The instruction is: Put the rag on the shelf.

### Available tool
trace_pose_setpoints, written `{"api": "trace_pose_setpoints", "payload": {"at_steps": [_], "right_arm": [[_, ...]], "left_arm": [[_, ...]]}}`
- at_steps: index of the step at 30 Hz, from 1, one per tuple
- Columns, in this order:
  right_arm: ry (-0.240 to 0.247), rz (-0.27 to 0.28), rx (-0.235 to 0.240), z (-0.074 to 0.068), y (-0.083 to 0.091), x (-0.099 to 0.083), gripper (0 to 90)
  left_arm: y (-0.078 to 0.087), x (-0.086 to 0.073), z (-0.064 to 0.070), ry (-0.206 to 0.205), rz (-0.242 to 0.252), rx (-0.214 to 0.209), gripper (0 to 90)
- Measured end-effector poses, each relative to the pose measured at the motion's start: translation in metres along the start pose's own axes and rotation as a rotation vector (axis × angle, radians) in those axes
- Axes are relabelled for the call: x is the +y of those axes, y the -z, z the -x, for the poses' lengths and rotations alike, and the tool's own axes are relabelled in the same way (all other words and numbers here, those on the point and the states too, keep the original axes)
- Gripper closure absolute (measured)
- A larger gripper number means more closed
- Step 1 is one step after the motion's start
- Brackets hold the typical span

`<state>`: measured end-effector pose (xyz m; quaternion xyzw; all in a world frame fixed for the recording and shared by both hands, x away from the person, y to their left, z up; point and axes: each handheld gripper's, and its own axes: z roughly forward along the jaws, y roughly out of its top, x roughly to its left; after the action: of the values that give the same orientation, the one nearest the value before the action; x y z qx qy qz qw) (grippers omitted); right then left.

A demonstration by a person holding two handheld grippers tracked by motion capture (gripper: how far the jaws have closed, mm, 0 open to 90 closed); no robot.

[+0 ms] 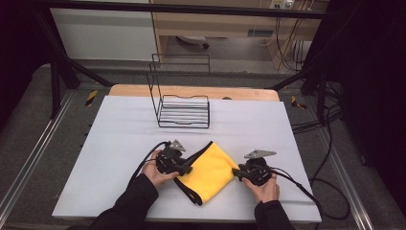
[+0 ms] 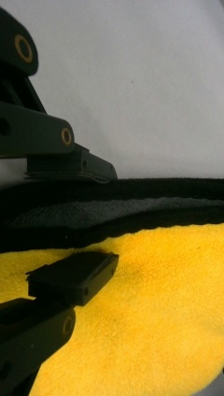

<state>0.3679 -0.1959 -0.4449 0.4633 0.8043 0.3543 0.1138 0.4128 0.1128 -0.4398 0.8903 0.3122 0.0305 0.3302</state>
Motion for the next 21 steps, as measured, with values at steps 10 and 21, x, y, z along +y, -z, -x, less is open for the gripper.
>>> {"api": "trace_pose_setpoints", "payload": {"at_steps": [10,21], "right_arm": [[-0.062,-0.027,0.050,0.001,-0.005,0.006,83.7],[0.137,-0.010,0.046,-0.020,-0.036,0.051,84.3]], "left_arm": [[0.007,-0.004,0.016,0.025,-0.007,0.035,76.2],[0.036,-0.040,0.033,0.154,0.066,0.144,77.1]]}}
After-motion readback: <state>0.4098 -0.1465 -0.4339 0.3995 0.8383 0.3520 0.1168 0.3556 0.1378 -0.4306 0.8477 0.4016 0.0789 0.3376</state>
